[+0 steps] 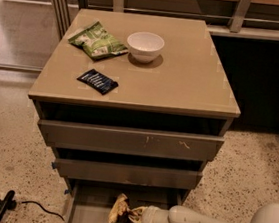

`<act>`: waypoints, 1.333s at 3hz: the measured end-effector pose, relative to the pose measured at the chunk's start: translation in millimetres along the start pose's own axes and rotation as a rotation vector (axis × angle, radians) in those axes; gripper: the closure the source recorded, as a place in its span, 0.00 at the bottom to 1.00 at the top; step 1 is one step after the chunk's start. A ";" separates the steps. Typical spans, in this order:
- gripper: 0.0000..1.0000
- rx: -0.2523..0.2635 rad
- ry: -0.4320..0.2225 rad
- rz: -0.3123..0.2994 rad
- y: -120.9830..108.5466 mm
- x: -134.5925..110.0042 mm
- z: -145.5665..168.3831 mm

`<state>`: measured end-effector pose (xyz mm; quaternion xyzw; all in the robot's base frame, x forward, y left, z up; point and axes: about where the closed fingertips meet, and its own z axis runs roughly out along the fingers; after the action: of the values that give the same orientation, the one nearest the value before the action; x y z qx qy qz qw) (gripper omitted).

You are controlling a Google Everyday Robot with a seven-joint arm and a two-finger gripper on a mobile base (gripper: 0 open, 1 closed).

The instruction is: Place brown chip bag into bottom drawer

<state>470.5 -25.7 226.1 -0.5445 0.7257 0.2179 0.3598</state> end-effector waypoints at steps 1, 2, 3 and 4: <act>1.00 0.053 0.065 0.037 -22.5 33.2 8.4; 1.00 0.100 0.082 0.056 -35.7 50.6 12.5; 0.84 0.105 0.084 0.058 -37.0 52.0 13.0; 0.53 0.105 0.084 0.058 -37.0 52.0 13.0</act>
Offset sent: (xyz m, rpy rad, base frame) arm 0.0444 -0.0531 -0.0599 -0.1000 -0.0151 -0.1840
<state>501.5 -60.9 181.0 -0.5124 0.7659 0.1670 0.3506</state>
